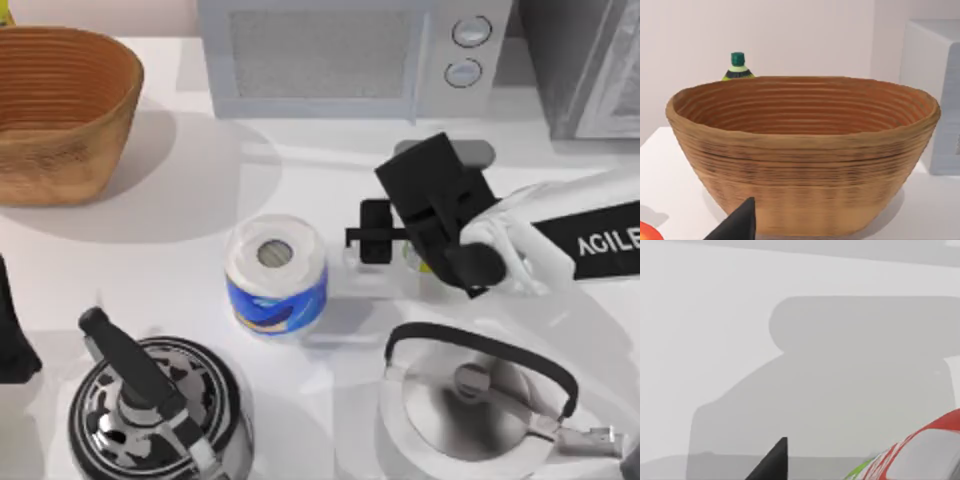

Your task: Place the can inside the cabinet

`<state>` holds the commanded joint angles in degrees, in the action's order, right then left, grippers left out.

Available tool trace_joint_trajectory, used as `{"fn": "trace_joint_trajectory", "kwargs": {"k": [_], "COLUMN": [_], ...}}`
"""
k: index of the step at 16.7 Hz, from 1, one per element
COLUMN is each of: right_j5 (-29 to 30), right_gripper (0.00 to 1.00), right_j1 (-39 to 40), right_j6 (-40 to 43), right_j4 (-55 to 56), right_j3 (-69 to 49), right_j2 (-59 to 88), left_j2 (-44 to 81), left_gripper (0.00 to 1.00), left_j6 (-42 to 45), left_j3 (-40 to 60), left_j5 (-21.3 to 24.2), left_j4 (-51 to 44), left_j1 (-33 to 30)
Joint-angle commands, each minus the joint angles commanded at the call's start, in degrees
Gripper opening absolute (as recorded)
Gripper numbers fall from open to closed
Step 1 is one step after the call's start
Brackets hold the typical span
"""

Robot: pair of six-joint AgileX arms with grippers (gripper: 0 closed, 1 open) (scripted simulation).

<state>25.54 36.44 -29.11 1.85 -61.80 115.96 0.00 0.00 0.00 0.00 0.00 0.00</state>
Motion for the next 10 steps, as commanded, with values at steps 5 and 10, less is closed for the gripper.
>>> {"fn": "trace_joint_trajectory", "kwargs": {"k": [5, 10], "right_j5": [0.0, 0.0], "right_gripper": [0.25, 0.0], "right_j1": [0.0, 0.0], "right_j6": [0.0, 0.0], "right_j4": [0.0, 0.0], "right_j3": [0.0, 0.0], "right_j2": [0.0, 0.0], "left_j2": [0.0, 0.0], "left_gripper": [1.0, 1.0], "left_j6": [0.0, 0.0], "left_j3": [0.0, 0.0], "left_j5": [0.0, 0.0], "left_j4": [0.0, 0.0], "left_j1": [0.0, 0.0]}}
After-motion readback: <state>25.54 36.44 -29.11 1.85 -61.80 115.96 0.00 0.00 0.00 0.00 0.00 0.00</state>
